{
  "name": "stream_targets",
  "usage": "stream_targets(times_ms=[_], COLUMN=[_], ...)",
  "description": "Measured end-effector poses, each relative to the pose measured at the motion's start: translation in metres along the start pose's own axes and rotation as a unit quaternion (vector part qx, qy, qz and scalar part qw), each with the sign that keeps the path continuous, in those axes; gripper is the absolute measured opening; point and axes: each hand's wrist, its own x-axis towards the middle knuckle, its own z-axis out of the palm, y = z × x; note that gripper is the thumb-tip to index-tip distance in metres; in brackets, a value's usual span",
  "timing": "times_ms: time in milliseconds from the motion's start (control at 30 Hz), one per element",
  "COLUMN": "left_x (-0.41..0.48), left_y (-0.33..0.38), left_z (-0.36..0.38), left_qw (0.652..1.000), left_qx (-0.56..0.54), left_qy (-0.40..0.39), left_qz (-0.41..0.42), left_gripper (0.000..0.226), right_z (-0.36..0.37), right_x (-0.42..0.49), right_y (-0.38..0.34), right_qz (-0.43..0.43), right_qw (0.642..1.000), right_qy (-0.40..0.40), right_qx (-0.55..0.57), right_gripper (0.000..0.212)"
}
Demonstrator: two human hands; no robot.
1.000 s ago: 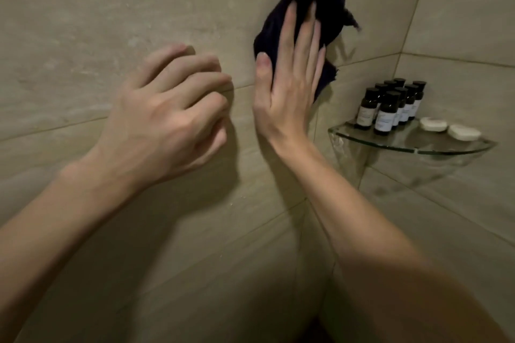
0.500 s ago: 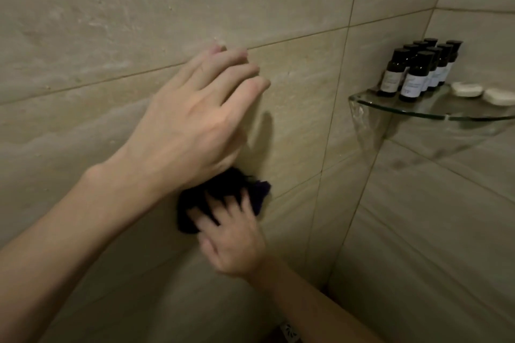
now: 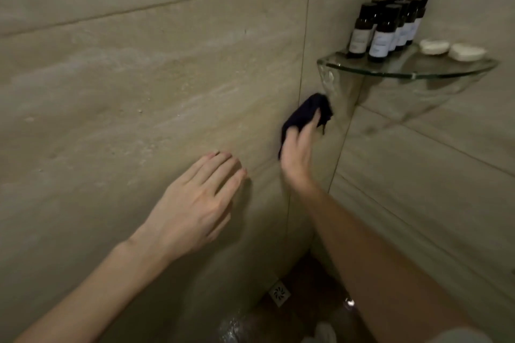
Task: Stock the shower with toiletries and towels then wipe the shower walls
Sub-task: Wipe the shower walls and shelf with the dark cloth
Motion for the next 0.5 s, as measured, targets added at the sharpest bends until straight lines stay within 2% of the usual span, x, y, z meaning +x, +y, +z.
stream_targets(times_ms=[100,200,267,333,433,500], left_x=[-0.008,-0.015,-0.018,-0.024,-0.038,-0.05], left_y=[0.008,0.006,-0.004,-0.015,-0.03,-0.039], left_z=[0.014,0.012,0.0,-0.017,-0.044,-0.062], left_qw=[0.999,0.999,0.997,0.991,0.978,0.967], left_qx=[-0.034,-0.04,-0.03,-0.008,0.031,0.058], left_qy=[-0.018,0.02,0.067,0.125,0.191,0.22], left_qz=[-0.003,-0.007,-0.022,-0.041,-0.083,-0.117], left_gripper=[0.055,0.049,0.043,0.037,0.031,0.028], right_z=[-0.022,-0.029,-0.014,0.009,0.037,0.047], right_x=[0.058,0.055,0.013,-0.034,-0.072,-0.074], right_y=[-0.006,-0.011,-0.013,-0.011,-0.034,-0.075], right_qz=[0.111,0.087,0.017,-0.092,-0.27,-0.358], right_qw=[0.992,0.996,1.0,0.992,0.954,0.924], right_qy=[0.041,0.021,0.001,-0.014,-0.045,-0.052], right_qx=[0.053,0.03,-0.025,-0.083,-0.126,-0.126], right_gripper=[0.071,0.064,0.063,0.064,0.061,0.061])
